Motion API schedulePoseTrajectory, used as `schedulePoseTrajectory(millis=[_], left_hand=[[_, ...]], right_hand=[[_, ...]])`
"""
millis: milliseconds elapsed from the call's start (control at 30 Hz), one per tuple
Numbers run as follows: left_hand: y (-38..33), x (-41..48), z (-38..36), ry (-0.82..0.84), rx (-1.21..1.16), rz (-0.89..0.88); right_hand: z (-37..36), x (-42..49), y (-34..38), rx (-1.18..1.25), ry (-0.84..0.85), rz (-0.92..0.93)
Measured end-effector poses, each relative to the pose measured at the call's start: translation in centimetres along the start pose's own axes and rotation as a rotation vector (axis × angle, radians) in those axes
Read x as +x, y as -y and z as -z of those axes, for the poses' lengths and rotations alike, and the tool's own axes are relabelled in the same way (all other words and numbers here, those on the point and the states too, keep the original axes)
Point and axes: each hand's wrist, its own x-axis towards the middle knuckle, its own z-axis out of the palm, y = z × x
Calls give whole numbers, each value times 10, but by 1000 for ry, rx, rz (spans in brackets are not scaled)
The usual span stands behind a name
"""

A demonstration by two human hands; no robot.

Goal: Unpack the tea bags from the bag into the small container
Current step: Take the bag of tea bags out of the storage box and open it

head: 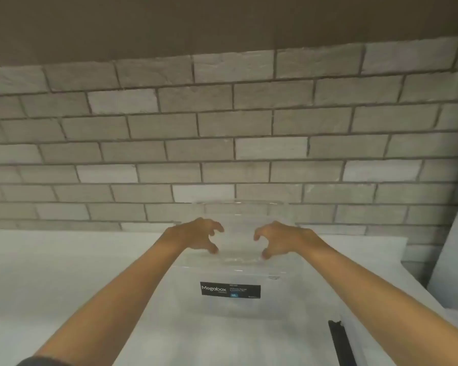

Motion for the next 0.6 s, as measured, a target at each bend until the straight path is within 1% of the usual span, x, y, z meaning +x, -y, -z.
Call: schedulePoseTrajectory(millis=[100, 200, 267, 333, 433, 600], left_hand=[[8, 11, -7, 131, 102, 44], [17, 26, -18, 219, 166, 64], [26, 33, -22, 225, 235, 59], [33, 35, -27, 190, 233, 58], [39, 33, -26, 72, 182, 13], [38, 21, 9, -137, 220, -77]], right_hand=[[-9, 8, 2, -60, 122, -50], [-21, 16, -1, -96, 152, -80], [-26, 17, -1, -76, 147, -92], [-29, 17, -1, -63, 110, -85], [-25, 13, -1, -109, -19, -48], [17, -12, 3, -129, -200, 13]])
